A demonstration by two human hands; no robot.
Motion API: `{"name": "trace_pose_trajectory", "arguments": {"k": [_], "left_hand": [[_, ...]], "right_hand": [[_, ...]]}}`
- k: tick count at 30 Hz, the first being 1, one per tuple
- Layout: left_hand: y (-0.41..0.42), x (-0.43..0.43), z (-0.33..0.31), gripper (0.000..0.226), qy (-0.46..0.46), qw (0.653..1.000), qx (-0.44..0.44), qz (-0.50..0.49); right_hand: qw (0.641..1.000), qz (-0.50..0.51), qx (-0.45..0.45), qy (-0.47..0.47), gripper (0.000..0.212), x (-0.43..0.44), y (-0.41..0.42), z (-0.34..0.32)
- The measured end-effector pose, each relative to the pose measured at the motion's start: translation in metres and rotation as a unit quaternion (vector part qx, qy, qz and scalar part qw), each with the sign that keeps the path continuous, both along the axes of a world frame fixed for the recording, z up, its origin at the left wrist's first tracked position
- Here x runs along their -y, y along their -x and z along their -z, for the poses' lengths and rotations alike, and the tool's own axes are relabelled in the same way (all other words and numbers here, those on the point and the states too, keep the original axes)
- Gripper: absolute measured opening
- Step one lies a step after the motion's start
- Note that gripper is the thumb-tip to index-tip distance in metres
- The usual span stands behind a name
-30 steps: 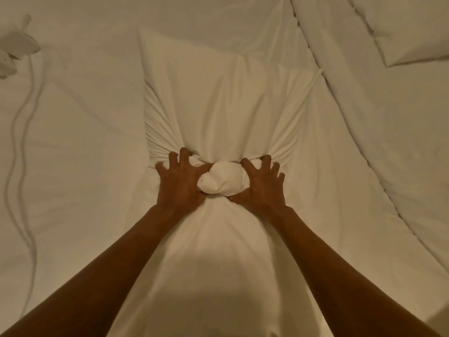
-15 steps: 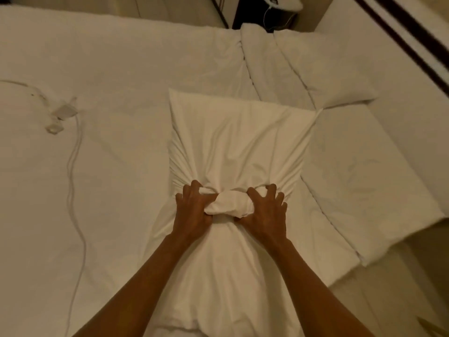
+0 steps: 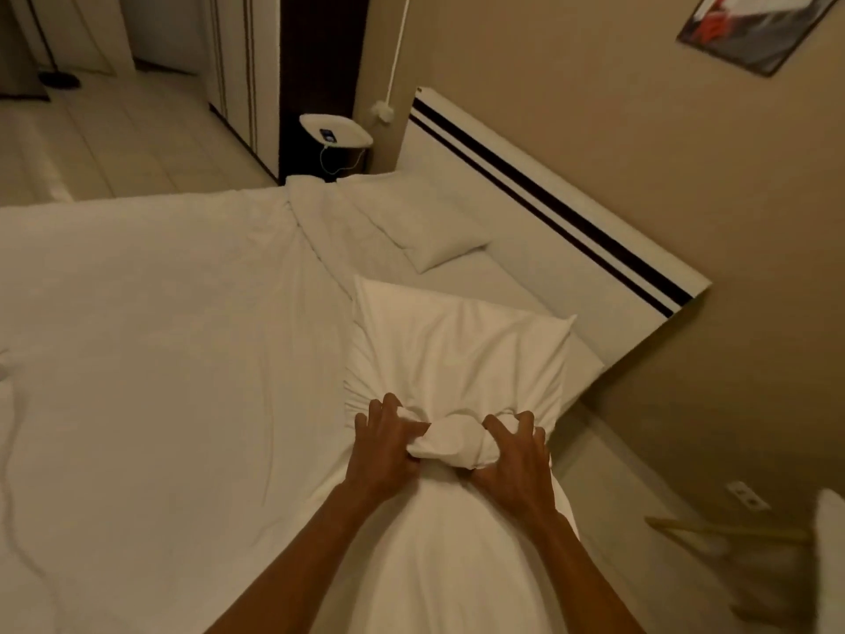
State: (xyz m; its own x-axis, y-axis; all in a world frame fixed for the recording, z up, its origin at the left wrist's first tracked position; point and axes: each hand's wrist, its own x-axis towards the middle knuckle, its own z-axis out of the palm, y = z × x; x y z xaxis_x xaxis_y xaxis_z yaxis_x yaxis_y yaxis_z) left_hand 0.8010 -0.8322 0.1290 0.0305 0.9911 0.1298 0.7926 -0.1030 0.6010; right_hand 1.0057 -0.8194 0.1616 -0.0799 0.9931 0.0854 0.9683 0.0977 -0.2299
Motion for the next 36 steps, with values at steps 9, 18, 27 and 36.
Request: {"name": "trace_pose_trajectory", "arguments": {"k": [9,18,27,36], "left_hand": [[-0.119,-0.067,-0.03,0.046,0.02,0.991,-0.061,0.115],[-0.232,-0.127,-0.022,0.045,0.016,0.995,-0.023,0.094],[-0.304,-0.21,0.005,0.038,0.032,0.997,0.008,0.064],[-0.36,-0.332,0.037,0.036,0.025,0.996,0.085,0.013]], "right_hand": [[0.989,0.112,-0.091,-0.021,0.078,-0.018,-0.119,0.011],[0.992,0.107,-0.065,-0.023,0.08,-0.073,-0.233,0.006],[0.996,0.076,-0.019,-0.032,0.073,-0.166,-0.306,0.013],[0.998,0.051,0.028,-0.028,0.075,-0.305,-0.36,0.03]]}}
